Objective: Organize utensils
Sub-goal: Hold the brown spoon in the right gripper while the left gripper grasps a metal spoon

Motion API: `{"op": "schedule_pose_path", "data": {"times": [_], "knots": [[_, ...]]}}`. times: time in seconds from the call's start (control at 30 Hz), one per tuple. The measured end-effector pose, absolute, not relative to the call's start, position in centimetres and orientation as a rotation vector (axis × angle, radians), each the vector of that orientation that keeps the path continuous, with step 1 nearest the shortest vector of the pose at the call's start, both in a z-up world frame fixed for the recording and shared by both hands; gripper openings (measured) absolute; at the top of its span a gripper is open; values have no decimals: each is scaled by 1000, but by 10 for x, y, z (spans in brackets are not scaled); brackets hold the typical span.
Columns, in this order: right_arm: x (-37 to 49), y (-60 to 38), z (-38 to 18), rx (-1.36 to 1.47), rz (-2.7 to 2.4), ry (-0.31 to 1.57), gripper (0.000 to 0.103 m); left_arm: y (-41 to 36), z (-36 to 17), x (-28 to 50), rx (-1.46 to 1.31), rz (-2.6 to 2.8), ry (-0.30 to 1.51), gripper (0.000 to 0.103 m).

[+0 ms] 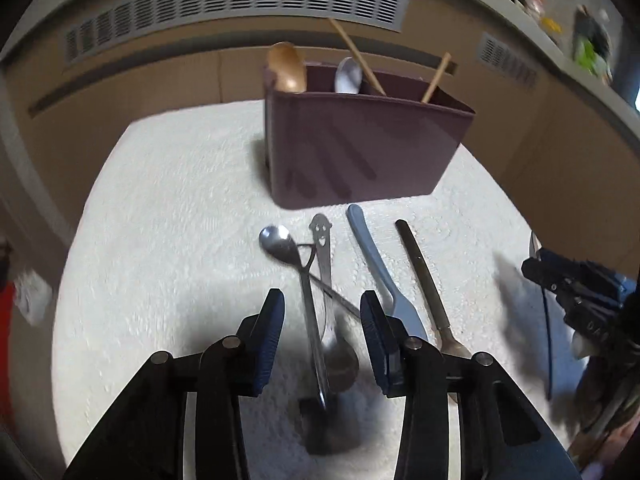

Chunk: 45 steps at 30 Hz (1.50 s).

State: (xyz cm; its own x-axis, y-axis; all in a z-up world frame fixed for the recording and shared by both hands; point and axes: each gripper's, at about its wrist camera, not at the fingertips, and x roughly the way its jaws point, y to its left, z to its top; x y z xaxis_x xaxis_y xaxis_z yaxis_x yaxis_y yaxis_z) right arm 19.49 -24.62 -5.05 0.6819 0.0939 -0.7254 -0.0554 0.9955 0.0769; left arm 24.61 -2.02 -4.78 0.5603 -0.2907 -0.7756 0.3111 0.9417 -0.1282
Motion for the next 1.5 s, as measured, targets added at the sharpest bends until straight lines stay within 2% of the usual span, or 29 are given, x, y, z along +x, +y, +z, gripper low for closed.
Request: {"op": "schedule_pose_path", "data": {"times": [0.23, 0.57, 0.77, 0.9, 1.07, 1.3, 1.5], "knots": [[197, -247, -63, 70, 89, 853, 30, -42, -68, 272, 53, -443, 1014, 41], [197, -248, -68, 68, 89, 864, 30, -18, -72, 262, 229, -236, 945, 45], [198, -245, -69, 60, 93, 869, 30, 2, -61, 258, 77, -338, 961, 47], [198, -243, -69, 48, 93, 870, 30, -24, -57, 273, 41, -469, 951, 47], [197, -244, -69, 48, 91, 870, 30, -41, -74, 296, -31, -552, 1058, 43], [199, -244, -70, 49, 97, 879, 30, -8, -76, 248, -40, -557, 1121, 43], [199, -241, -70, 31, 100, 878, 30, -27, -67, 206, 128, -600, 1076, 43]]}}
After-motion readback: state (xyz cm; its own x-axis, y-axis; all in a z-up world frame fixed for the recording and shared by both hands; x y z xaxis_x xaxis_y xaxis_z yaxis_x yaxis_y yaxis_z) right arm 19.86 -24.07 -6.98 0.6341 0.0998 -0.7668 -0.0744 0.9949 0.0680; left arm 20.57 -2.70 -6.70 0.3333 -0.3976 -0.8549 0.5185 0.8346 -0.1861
